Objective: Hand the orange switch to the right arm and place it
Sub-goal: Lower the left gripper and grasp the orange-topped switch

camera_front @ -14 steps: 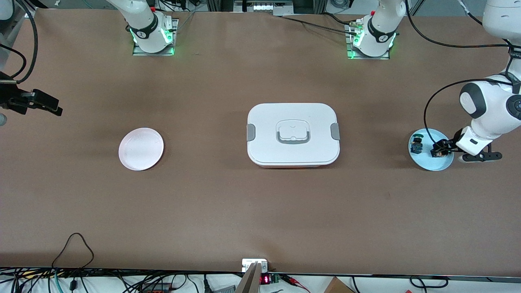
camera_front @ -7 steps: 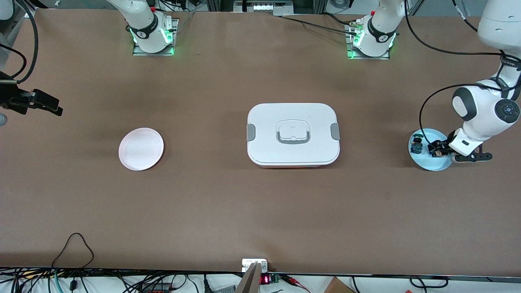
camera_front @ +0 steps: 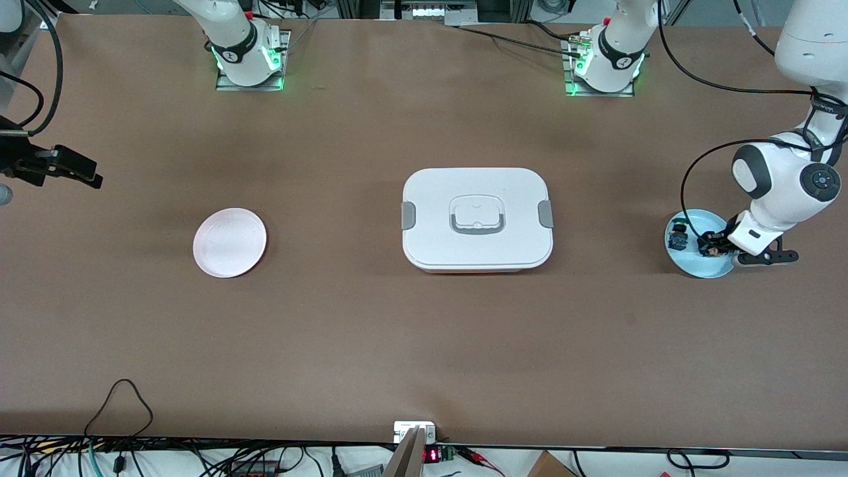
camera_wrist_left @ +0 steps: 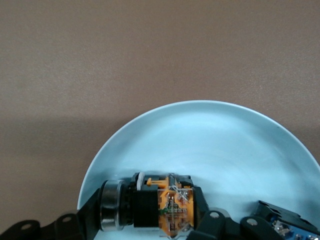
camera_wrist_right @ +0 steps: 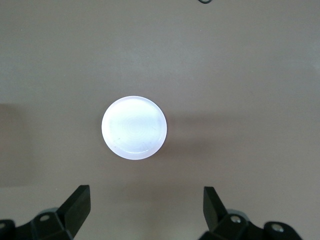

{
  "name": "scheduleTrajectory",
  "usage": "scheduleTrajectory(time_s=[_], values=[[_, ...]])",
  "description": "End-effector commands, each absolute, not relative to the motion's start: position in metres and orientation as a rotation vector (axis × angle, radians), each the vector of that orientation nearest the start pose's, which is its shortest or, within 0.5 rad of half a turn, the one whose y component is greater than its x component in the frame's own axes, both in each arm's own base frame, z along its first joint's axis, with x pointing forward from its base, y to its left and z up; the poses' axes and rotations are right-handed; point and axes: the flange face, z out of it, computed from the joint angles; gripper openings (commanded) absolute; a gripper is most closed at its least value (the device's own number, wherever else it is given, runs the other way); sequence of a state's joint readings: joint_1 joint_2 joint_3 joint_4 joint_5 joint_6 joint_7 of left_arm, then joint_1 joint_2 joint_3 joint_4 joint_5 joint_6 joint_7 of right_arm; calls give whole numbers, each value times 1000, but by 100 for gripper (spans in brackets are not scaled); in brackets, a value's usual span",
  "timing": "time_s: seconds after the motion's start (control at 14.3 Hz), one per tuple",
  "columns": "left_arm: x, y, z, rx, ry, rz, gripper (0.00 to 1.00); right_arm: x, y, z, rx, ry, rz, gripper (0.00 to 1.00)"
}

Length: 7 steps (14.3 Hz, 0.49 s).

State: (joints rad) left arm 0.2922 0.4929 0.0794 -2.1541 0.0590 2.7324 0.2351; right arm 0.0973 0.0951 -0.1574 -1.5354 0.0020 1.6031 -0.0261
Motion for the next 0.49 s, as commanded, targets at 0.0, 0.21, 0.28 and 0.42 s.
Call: scheduleTrajectory(time_s=[0.0,0.21,0.28,0.42], values=[[543,209,203,-3044,-49,-140,27,583,-28,594,-3141,34,49,100],[553,209,249,-3063,23,-55,27,583,-28,595,-3140,29,49,100],[559,204,262,-3083,77,-3,27,583,-31,595,-3141,38,46,100],[573,191,292,-3107,146,68,27,582,-32,596,-3140,38,44,100]])
